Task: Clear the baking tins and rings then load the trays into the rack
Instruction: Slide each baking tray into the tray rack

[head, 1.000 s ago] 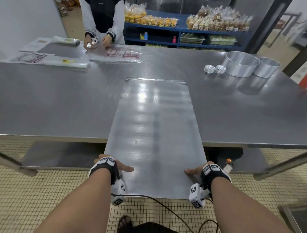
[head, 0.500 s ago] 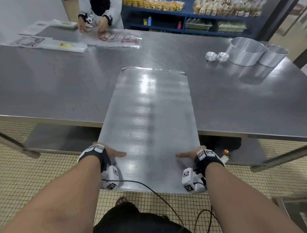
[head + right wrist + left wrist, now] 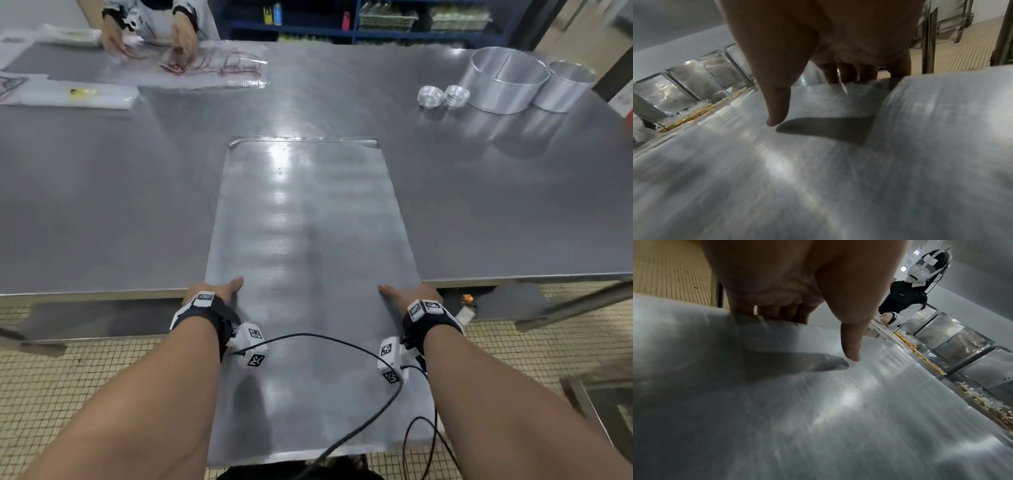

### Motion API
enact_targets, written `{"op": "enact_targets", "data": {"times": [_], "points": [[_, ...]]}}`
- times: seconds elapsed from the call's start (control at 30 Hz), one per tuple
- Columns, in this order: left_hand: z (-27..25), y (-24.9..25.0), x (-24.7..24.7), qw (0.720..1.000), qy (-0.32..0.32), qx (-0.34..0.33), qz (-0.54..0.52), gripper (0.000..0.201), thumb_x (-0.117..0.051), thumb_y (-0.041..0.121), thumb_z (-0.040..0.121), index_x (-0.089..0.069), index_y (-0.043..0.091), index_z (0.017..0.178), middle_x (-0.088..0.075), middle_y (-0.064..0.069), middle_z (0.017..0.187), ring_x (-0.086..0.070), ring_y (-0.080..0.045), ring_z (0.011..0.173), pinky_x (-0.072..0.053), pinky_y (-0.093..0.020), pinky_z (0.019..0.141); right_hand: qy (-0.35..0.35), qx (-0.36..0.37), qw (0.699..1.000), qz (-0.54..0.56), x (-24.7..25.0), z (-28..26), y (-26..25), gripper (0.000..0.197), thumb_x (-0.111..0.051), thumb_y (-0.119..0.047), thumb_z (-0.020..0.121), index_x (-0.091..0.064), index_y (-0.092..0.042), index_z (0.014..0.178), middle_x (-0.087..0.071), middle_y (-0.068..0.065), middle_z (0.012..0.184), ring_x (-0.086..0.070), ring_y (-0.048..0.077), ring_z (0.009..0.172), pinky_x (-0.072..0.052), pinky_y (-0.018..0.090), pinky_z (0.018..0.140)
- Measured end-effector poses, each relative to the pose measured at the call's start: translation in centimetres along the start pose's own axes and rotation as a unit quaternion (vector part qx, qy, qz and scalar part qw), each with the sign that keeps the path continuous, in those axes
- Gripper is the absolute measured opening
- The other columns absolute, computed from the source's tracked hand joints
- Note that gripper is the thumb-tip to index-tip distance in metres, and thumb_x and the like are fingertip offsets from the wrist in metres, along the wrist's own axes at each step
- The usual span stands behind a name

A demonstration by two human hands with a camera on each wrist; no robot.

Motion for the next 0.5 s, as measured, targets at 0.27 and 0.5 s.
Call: {"op": "enact_targets", "data": {"times": [0.27, 0.5], "points": [[0.9, -0.7, -0.4, 0.995, -0.066, 0.019, 0.066, 0.058, -0.086, 0.041, 0.072, -0.066, 0.025, 0.124, -0.065, -0.014, 0.12, -0.067, -0.034, 0.106, -0.053, -0.037, 0.094, -0.015, -0.05, 0.997, 0.061, 2.0, -4.2, -2.6, 0.122, -0.089, -0.065, 0.045, -0.046, 0.001, 0.139, -0.059, 0.017, 0.134, -0.059, 0.032, 0.119, -0.047, 0.034, 0.094], [0.2, -0.2, 0.4, 0.998, -0.049, 0.046, -0.006, 0.083, -0.089, 0.061, 0.053, -0.069, 0.0, 0.106, -0.073, -0.014, 0.101, -0.07, -0.032, 0.092, -0.053, -0.037, 0.084, 0.021, -0.08, 0.987, 0.141, 2.7, -5.9, -1.7, 0.1, -0.097, -0.047, 0.047, -0.056, 0.004, 0.123, -0.064, 0.018, 0.124, -0.062, 0.033, 0.112, -0.049, 0.034, 0.087]]}}
Point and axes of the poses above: each hand's wrist, its own z-axis towards the middle knuckle, its own x-axis out of the back of the hand, y = z × x, the point moved 5 cm from there along z, towards the middle knuckle
